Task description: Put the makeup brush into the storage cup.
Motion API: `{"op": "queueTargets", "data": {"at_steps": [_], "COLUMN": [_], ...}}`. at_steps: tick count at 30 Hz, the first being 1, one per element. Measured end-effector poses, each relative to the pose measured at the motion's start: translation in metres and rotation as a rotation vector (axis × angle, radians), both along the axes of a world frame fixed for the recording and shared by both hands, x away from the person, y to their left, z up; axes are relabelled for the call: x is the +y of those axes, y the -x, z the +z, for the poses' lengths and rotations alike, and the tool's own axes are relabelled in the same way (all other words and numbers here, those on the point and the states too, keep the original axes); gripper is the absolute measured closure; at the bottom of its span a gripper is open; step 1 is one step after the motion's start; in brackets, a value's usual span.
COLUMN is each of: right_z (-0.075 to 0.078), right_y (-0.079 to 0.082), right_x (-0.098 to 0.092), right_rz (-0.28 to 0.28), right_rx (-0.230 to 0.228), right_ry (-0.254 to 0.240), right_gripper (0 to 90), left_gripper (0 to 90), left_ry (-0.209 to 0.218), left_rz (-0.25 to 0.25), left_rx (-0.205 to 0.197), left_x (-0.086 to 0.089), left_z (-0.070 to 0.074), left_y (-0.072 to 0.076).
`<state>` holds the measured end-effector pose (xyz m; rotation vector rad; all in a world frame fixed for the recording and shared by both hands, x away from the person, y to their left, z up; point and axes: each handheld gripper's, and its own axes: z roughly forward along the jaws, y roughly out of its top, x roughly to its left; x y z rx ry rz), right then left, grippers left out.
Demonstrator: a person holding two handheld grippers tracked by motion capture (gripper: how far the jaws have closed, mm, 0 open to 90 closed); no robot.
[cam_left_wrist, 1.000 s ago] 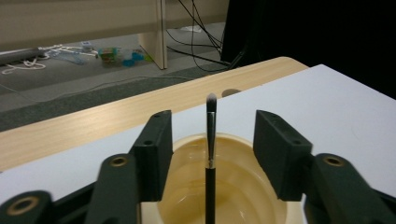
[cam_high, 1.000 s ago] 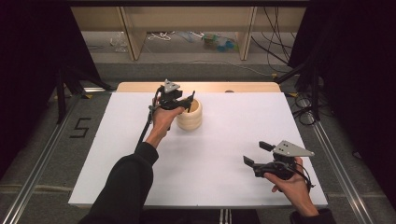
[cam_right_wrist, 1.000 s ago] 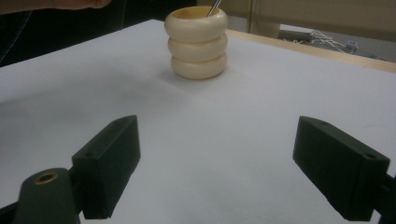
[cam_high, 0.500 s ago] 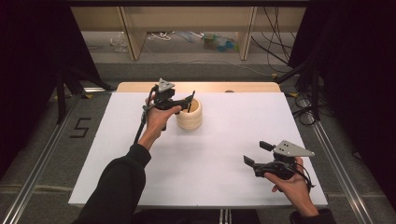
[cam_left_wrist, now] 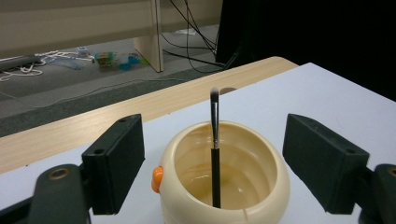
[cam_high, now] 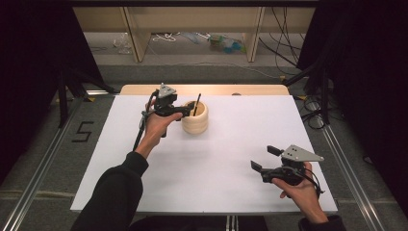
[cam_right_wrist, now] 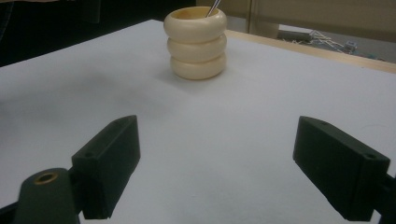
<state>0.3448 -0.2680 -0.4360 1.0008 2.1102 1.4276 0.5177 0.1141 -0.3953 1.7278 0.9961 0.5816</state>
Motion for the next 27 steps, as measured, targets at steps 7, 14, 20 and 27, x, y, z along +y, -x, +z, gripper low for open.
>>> {"op": "queueTargets", "data": {"at_steps": [7, 14, 20, 27], "right_z": [0.001, 0.001, -0.001, -0.001], "right_y": [0.0, 0.0, -0.001, -0.002], "right_x": [-0.001, -0.001, 0.001, 0.0], "right_rz": [0.0, -0.001, -0.004, 0.005], "right_rx": [0.005, 0.006, -0.007, -0.024], "right_ry": [0.01, 0.011, -0.009, -0.01], "right_gripper": [16.0, 16.0, 16.0, 16.0], "left_gripper": [21.2, 21.2, 21.3, 20.8], "left_ry": [0.001, -0.014, -0.004, -0.013], "left_rz": [-0.009, -0.02, -0.021, -0.048], "left_rx": [-0.007, -0.009, -0.015, -0.025], "left_x": [0.004, 0.014, 0.021, 0.028], "left_z": [-0.001, -0.004, -0.005, -0.006], "left_y": [0.006, 0.013, 0.019, 0.032]}}
